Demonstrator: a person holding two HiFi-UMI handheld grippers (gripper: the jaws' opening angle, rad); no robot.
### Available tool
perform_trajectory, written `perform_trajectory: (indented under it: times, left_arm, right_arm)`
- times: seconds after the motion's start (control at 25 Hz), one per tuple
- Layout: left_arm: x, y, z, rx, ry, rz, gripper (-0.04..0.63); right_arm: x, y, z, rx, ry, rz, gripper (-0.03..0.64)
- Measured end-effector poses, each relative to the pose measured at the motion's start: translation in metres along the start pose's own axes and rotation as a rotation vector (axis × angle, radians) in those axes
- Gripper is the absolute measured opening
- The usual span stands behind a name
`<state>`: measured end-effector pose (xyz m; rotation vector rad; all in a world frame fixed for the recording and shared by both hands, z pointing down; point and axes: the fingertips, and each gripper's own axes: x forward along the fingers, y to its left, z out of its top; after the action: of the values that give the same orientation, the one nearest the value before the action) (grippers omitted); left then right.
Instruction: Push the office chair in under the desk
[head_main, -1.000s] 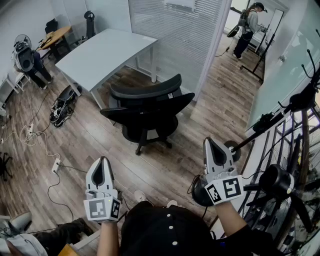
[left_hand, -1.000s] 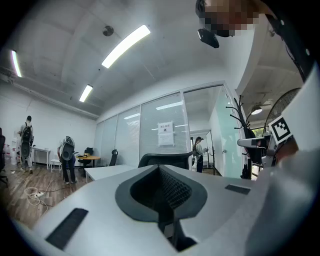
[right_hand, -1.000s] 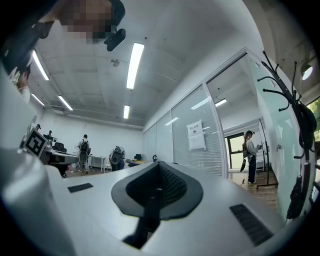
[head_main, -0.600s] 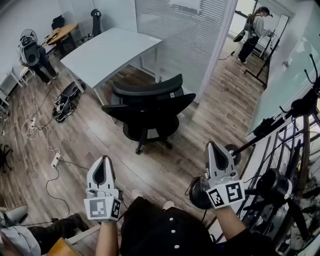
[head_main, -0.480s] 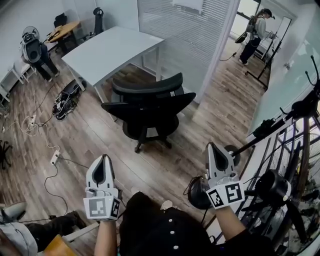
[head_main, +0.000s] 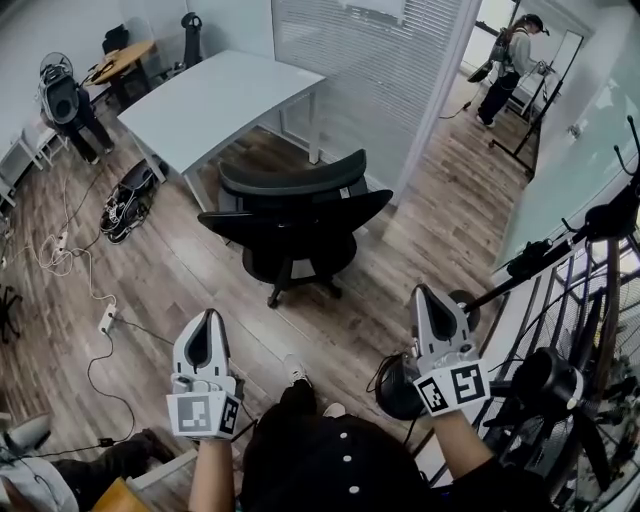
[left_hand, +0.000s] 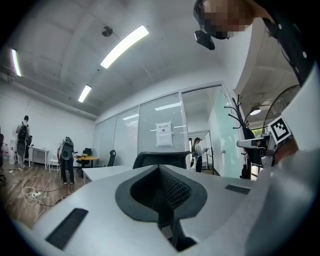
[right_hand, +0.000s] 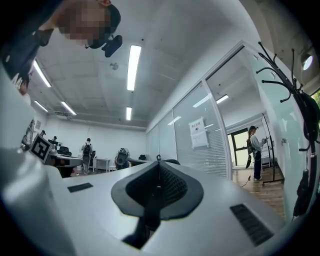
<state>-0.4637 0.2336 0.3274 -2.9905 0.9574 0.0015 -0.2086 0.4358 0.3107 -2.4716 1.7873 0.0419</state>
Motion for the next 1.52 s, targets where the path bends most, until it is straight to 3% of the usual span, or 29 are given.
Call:
perform_trajectory:
  times: [0.16,0.2,0.24,0.32,0.44,0.6,0.84,1.16,1.28,1.4,1.52]
  left_arm:
    - [0.013,0.006,-0.001,0.014,-0.009,-0.023,0.02]
    - [0.018,0.007,-0.003,0.009,-0.004,-0.036,0.052]
    - [0.024,0.009,-0.005,0.004,0.003,-0.048,0.136]
    - [0.039,0.016,-0.011,0.012,0.015,-0.068,0.272]
    - [0.061,0.021,-0.016,0.045,0.04,-0.103,0.331]
    - [0.084,0.026,-0.02,0.083,0.07,-0.141,0.343]
    - [0.12,0.046,-0.021,0.081,0.081,-0.168,0.344]
    - [0.153,0.056,-0.029,0.183,0.108,-0.266,0.342]
    - [0.169,0.048,-0.041,0.302,0.12,-0.328,0.342]
    - [0.182,0.038,-0.065,0.503,0.207,-0.375,0.342]
    - [0.199,0.025,-0.091,0.635,0.291,-0.415,0.342]
  right_arm:
    - [0.019,-0.003,-0.003,0.011,-0.008,0.006,0.029]
    - [0.024,-0.001,-0.004,0.009,-0.011,0.023,0.034]
    - [0.031,0.001,-0.006,0.008,-0.012,0.042,0.049]
    - [0.045,0.002,-0.009,0.023,-0.009,0.082,0.199]
    - [0.065,0.001,-0.009,0.03,-0.006,0.126,0.288]
    - [0.085,-0.006,-0.007,0.008,-0.004,0.14,0.293]
    - [0.12,-0.019,-0.008,0.007,0.01,0.14,0.298]
    - [0.161,-0.014,-0.03,-0.126,0.087,0.229,0.298]
    - [0.176,-0.008,-0.051,-0.239,0.174,0.288,0.298]
    - [0.191,0.004,-0.08,-0.492,0.315,0.366,0.298]
    - [0.203,0.013,-0.118,-0.701,0.434,0.439,0.298]
